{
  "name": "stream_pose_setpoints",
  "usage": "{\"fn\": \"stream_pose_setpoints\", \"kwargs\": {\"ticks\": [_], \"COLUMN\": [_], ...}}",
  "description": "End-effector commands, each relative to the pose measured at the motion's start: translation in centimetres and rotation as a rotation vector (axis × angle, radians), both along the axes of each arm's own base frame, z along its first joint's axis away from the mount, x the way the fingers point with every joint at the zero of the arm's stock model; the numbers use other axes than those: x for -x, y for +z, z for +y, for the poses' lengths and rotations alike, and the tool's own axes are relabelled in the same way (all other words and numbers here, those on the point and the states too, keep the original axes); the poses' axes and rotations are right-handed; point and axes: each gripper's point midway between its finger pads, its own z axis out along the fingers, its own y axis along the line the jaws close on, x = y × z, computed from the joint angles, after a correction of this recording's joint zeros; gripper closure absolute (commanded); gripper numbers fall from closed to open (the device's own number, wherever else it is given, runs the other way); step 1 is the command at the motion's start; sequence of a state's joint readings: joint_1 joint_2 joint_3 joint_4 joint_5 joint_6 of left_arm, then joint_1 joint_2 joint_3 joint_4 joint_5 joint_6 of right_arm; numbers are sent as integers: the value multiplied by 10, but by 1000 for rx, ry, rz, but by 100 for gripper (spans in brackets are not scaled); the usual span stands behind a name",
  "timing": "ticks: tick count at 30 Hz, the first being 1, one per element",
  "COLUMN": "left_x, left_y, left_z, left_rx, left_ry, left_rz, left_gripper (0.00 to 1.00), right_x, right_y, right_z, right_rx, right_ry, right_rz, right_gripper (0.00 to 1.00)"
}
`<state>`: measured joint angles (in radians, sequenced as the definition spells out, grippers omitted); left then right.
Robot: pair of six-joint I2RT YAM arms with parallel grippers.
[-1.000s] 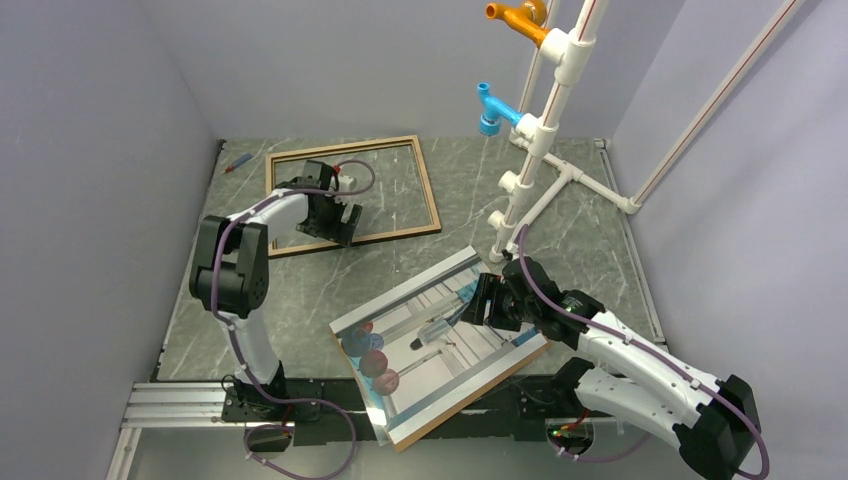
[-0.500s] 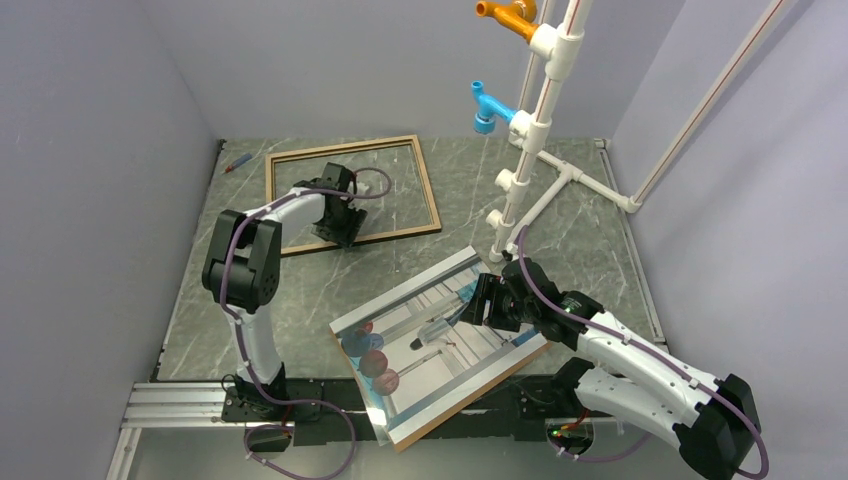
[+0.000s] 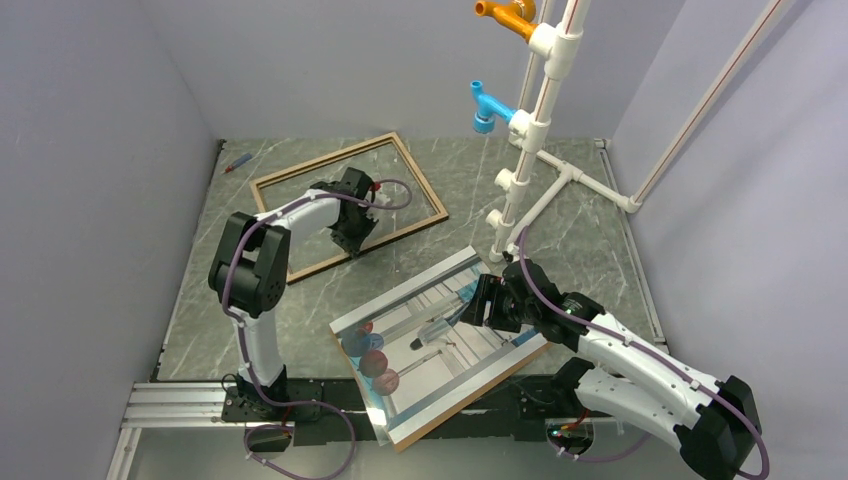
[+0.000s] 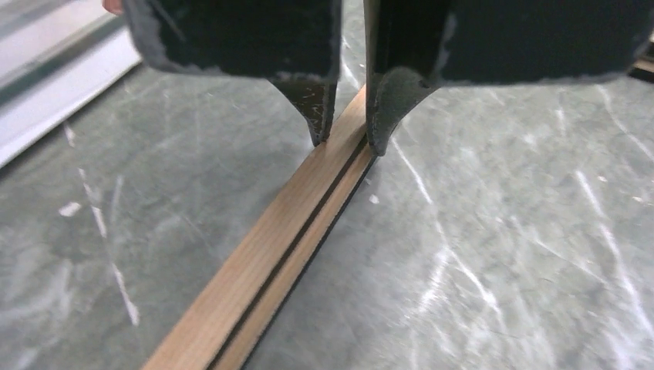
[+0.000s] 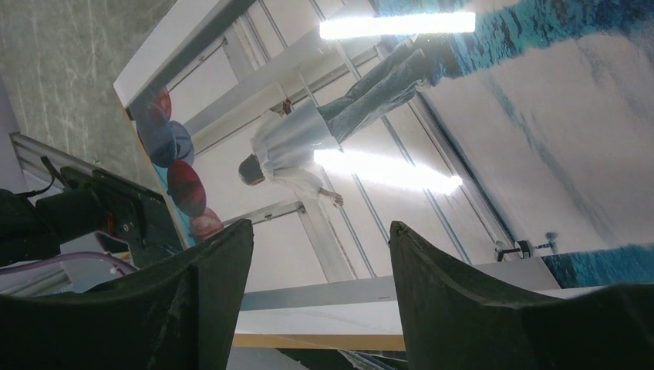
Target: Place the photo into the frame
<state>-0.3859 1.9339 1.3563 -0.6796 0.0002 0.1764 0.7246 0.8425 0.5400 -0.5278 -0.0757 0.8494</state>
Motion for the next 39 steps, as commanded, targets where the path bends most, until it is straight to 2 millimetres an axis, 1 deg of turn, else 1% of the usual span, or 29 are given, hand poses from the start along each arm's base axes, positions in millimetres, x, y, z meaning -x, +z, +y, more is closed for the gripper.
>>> {"fn": "stream_pose_setpoints", "kwargs": {"ticks": [1, 6, 11, 14, 16, 19, 20, 21, 24, 25, 26, 28, 30, 33, 36, 39], "left_x": [7, 24, 34, 30, 21, 10, 8, 6, 7, 10, 13, 23, 35, 56, 82, 100], "left_y": [15, 20, 26, 27, 31, 33, 33, 33, 35, 35, 35, 34, 33, 37, 38, 38], "left_z": [8, 12, 23, 19, 13, 10, 10, 9, 11, 13, 15, 20, 25, 29, 28, 26], "left_rx": [42, 50, 24, 48, 68, 59, 53, 49, 41, 37, 36, 28, 26, 52, 102, 146], "left_ry": [232, 311, 424, 446, 449, 449, 448, 443, 434, 434, 434, 440, 457, 479, 489, 497], "left_rz": [12, 31, 13, 9, 2, 3, 7, 11, 9, 6, 1, 0, 2, 1, 21, 27], "left_gripper": [100, 100, 100, 100, 100, 99, 95, 87, 57, 50, 41, 27, 18, 15, 15, 15], "right_x": [-5, -3, -4, -4, -3, -3, -3, -3, -2, -2, -2, -2, -2, -2, -2, -1], "right_y": [5, 3, 4, 4, 4, 5, 5, 5, 4, 4, 3, 2, 2, 1, 0, -1], "right_z": [4, 4, 3, 3, 3, 2, 1, 0, -2, -2, -2, -1, 1, 1, 2, 2], "right_rx": [-29, -36, -28, -28, -28, -22, -20, -18, -12, -11, -12, -17, -21, -19, -22, -25], "right_ry": [-12, -10, -12, -9, -8, -8, -9, -12, -15, -15, -16, -15, -10, -7, -6, -4], "right_rz": [-30, -27, -34, -34, -32, -34, -35, -36, -36, -35, -34, -32, -31, -27, -26, -24], "right_gripper": [32, 32, 31, 31, 31, 31, 31, 31, 31, 31, 31, 31, 31, 31, 31, 31]}}
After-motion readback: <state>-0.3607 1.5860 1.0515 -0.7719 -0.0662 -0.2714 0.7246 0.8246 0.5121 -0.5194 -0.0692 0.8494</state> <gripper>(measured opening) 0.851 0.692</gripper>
